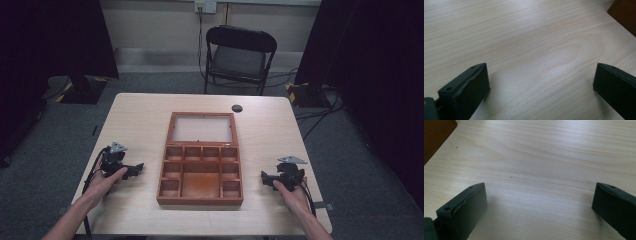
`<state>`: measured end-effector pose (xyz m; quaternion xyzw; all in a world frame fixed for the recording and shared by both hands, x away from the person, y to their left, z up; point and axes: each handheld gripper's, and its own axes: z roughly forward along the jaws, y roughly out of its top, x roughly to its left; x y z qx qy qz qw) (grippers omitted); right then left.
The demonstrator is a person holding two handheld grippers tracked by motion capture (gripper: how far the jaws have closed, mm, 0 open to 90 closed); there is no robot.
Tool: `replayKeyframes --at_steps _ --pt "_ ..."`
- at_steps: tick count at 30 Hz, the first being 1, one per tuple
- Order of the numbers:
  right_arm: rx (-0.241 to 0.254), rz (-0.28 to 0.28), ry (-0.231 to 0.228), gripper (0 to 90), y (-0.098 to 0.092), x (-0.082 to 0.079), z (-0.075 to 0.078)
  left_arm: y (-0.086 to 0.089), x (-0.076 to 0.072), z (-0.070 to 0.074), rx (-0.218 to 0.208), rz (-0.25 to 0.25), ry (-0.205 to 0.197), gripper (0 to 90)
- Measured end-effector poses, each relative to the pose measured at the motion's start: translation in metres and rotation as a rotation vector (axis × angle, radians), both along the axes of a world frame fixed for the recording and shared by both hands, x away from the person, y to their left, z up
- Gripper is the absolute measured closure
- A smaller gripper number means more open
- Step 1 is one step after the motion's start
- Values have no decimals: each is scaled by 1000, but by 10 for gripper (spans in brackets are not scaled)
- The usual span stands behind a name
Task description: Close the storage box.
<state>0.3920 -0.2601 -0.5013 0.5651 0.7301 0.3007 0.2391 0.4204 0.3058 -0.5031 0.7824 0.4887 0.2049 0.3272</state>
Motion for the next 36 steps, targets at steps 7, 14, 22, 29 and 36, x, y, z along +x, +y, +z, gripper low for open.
replayKeyframes --at_steps 7,14,22,29,36 --pt "1 -8 -1 0 1 -1 0 -1 -2 0 -5 7 1 0" --pt "17 -20 3 179 -3 -1 7 0 -4 4 5 -10 7 82" --pt "35 58 -2 158 8 -2 14 -2 -5 11 30 -25 18 193" --pt "79 91 -23 201 13 0 29 -7 -5 23 -33 -36 9 199" --pt "78 146 2 210 21 2 38 -19 -7 32 -52 -44 -6 222"
